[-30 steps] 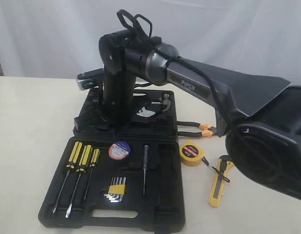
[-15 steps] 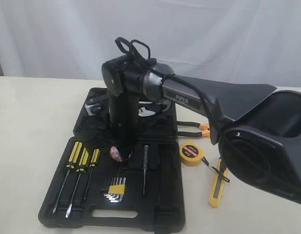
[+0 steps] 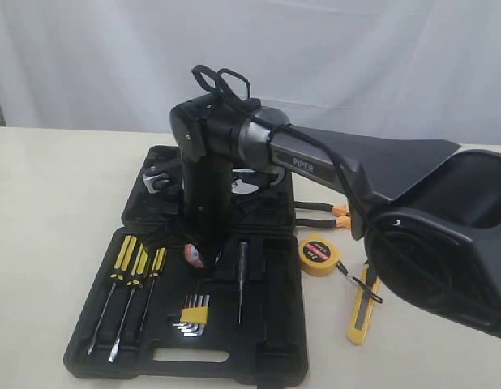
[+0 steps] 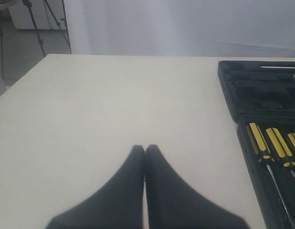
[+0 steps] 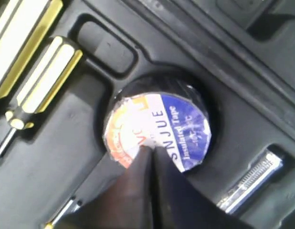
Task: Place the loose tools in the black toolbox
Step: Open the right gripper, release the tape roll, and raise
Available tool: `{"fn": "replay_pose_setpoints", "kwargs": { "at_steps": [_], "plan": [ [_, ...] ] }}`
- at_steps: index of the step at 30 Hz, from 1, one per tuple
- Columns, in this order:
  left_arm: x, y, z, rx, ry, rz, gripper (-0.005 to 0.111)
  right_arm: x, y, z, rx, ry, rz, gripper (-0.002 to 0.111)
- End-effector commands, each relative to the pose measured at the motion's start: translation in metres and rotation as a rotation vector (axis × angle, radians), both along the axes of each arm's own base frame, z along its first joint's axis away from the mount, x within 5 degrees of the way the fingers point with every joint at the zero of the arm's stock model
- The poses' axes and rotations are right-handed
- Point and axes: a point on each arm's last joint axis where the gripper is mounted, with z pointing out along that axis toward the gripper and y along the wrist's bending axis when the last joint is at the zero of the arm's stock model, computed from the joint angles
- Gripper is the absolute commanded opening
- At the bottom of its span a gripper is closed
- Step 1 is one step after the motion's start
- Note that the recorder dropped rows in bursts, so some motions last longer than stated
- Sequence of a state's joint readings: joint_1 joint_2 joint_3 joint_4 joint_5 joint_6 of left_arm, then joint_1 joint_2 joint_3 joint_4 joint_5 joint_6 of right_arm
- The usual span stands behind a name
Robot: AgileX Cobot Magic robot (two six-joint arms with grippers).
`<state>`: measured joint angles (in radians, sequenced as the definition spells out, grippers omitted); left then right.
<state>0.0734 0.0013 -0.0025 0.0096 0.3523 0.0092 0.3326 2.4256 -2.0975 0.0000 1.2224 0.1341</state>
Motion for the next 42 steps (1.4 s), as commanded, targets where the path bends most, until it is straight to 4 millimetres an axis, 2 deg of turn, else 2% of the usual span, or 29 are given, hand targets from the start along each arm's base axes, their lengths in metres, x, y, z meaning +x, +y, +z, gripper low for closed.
{"fn": "replay_pose_setpoints", "kwargs": {
  "at_steps": [1,6,9,14,18,26,33,35,39,42],
  "plan": [
    [0.0,-0.001,0.0,-0.011,-0.009,-0.005,0.0,0.0,-0.003,0.022,0.007,-0.05,-0.003,-0.001],
    [0.0,-0.001,0.0,-0.011,-0.009,-0.005,0.0,0.0,-0.003,0.024,0.009,-0.054,-0.003,-0.001],
    [0.0,-0.001,0.0,-0.011,-0.009,-0.005,0.0,0.002,-0.002,0.019,0.012,-0.063,-0.003,-0.001],
    [0.0,-0.001,0.0,-0.011,-0.009,-0.005,0.0,0.009,0.0,-0.012,0.01,-0.058,-0.001,-0.001],
    [0.0,-0.001,0.0,-0.011,-0.009,-0.005,0.0,0.013,0.001,-0.025,0.014,-0.067,-0.001,-0.001],
    [0.0,-0.001,0.0,-0.011,-0.009,-0.005,0.0,0.012,0.001,-0.018,0.015,-0.081,0.001,-0.001],
    [0.0,-0.001,0.0,-0.011,-0.009,-0.005,0.0,0.014,-0.003,0.02,-0.013,-0.175,0.018,-0.001],
    [0.0,-0.001,0.0,-0.011,-0.009,-0.005,0.0,0.015,-0.005,0.026,-0.025,-0.194,0.018,-0.001],
    [0.0,-0.001,0.0,-0.011,-0.009,-0.005,0.0,0.016,-0.005,0.024,-0.027,-0.202,0.016,-0.001],
    [0.0,-0.001,0.0,-0.011,-0.009,-0.005,0.0,0.017,-0.003,0.01,-0.017,-0.174,0.012,-0.001]
  ]
}}
